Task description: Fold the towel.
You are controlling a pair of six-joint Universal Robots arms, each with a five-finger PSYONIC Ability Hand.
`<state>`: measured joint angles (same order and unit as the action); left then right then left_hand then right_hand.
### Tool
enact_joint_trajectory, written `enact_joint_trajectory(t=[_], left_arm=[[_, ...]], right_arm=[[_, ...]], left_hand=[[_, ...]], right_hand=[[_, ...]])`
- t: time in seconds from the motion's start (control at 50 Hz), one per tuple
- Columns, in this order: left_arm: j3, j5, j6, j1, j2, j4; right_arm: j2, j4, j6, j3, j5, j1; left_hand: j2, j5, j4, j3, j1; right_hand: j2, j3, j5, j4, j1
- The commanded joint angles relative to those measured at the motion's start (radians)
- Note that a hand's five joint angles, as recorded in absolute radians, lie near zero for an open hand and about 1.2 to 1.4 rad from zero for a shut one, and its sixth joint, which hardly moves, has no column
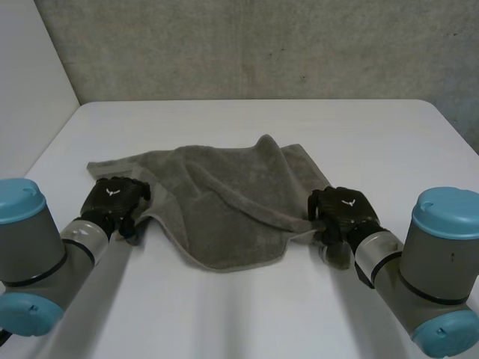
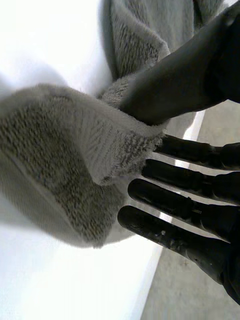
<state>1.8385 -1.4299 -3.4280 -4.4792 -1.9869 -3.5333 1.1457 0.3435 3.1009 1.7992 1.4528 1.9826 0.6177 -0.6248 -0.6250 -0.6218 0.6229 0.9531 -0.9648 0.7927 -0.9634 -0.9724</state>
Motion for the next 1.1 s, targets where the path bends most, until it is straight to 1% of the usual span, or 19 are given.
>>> enact_joint_trajectory(t=[0.02, 0.24, 0.36, 0.38, 0.44, 0.48, 0.56, 0.66, 0.7, 0.72, 0.76, 0.78, 0.82, 0.86, 0.88, 0.92, 0.94, 0.98, 1.1], left_arm=[[-0.001, 0.0, 0.003, 0.006, -0.01, -0.053], [-0.027, 0.0, 0.0, 0.063, -0.086, -0.159], [-0.024, 0.0, -0.003, 0.069, -0.089, -0.157], [-0.024, 0.0, -0.005, 0.067, -0.086, -0.157], [-0.024, 0.0, -0.005, 0.067, -0.079, -0.157], [-0.025, -0.006, -0.007, 0.052, -0.061, -0.154], [-0.025, -0.009, -0.01, 0.049, -0.013, -0.147], [-0.005, -0.007, -0.016, 0.018, 0.131, -0.138], [0.013, -0.003, -0.016, -0.002, 0.239, -0.096], [0.013, -0.003, -0.016, -0.002, 0.24, -0.096], [0.015, 0.0, -0.016, -0.006, 0.34, -0.024], [0.015, 0.0, -0.016, -0.006, 0.341, -0.024], [0.013, 0.002, -0.016, -0.008, 0.387, 0.025], [0.005, 0.005, -0.017, -0.014, 0.457, 0.124], [0.005, 0.005, -0.017, -0.014, 0.458, 0.125], [0.004, 0.005, -0.019, -0.035, 0.503, 0.204], [0.004, 0.005, -0.019, -0.035, 0.504, 0.205], [0.005, 0.011, -0.02, -0.055, 0.536, 0.267], [0.024, 0.057, -0.069, -0.072, 0.543, 0.343]], right_arm=[[0.063, 0.026, -0.051, 0.023, 0.024, -0.004], [0.088, 0.084, -0.169, 0.057, 0.072, 0.001], [0.068, 0.08, -0.171, 0.046, 0.072, 0.012], [0.056, 0.075, -0.172, 0.04, 0.07, 0.009], [0.046, 0.071, -0.176, 0.034, 0.067, 0.001], [0.049, 0.063, -0.191, 0.017, 0.063, -0.001], [0.065, 0.041, -0.2, -0.012, 0.058, -0.016], [0.201, -0.083, -0.217, -0.083, 0.015, -0.064], [0.279, -0.206, -0.244, -0.154, -0.082, -0.111], [0.279, -0.207, -0.245, -0.155, -0.083, -0.111], [0.314, -0.353, -0.278, -0.246, -0.196, -0.145], [0.315, -0.354, -0.278, -0.247, -0.196, -0.145], [0.33, -0.521, -0.352, -0.346, -0.276, -0.163], [0.338, -0.6, -0.414, -0.386, -0.291, -0.183], [0.338, -0.601, -0.415, -0.386, -0.292, -0.183], [0.328, -0.748, -0.583, -0.443, -0.293, -0.217], [0.328, -0.749, -0.584, -0.443, -0.293, -0.217], [0.333, -0.868, -0.768, -0.468, -0.289, -0.219], [0.324, -0.974, -0.907, -0.477, -0.29, -0.222]], left_hand=[[0.06, 0.122, -0.052, -0.056, 0.054], [0.233, -0.051, -0.226, -0.229, 0.228], [0.555, -0.373, -0.548, -0.551, 0.55], [0.69, -0.508, -0.682, -0.685, 0.684], [0.779, -0.597, -0.771, -0.775, 0.773], [0.779, -0.597, -0.771, -0.775, 0.773], [0.779, -0.597, -0.771, -0.775, 0.773], [0.779, -0.597, -0.771, -0.775, 0.773], [0.779, -0.597, -0.771, -0.775, 0.773], [0.779, -0.597, -0.771, -0.775, 0.773], [0.779, -0.597, -0.771, -0.775, 0.773], [0.779, -0.597, -0.771, -0.775, 0.773], [0.779, -0.597, -0.771, -0.775, 0.773], [0.779, -0.597, -0.771, -0.775, 0.773], [0.779, -0.597, -0.771, -0.775, 0.773], [0.779, -0.597, -0.771, -0.775, 0.773], [0.779, -0.597, -0.771, -0.775, 0.773], [0.779, -0.597, -0.771, -0.775, 0.773], [0.779, -0.597, -0.771, -0.775, 0.773]], right_hand=[[0.054, -0.042, 0.04, -0.043, -0.034], [-0.046, 0.058, -0.06, 0.056, 0.065], [-0.067, 0.078, -0.081, 0.077, 0.086], [-0.035, 0.046, -0.049, 0.045, 0.054], [0.063, -0.051, 0.048, -0.052, -0.043], [0.441, -0.43, 0.427, -0.431, -0.422], [0.443, -0.432, 0.429, -0.433, -0.424], [0.443, -0.432, 0.429, -0.433, -0.424], [0.443, -0.432, 0.429, -0.433, -0.424], [0.443, -0.432, 0.429, -0.433, -0.424], [0.443, -0.432, 0.429, -0.433, -0.424], [0.443, -0.432, 0.429, -0.433, -0.424], [0.443, -0.432, 0.429, -0.433, -0.424], [0.443, -0.432, 0.429, -0.433, -0.424], [0.443, -0.432, 0.429, -0.433, -0.424], [0.443, -0.432, 0.429, -0.433, -0.424], [0.443, -0.432, 0.429, -0.433, -0.424], [0.443, -0.432, 0.429, -0.433, -0.424], [0.443, -0.432, 0.429, -0.433, -0.424]])
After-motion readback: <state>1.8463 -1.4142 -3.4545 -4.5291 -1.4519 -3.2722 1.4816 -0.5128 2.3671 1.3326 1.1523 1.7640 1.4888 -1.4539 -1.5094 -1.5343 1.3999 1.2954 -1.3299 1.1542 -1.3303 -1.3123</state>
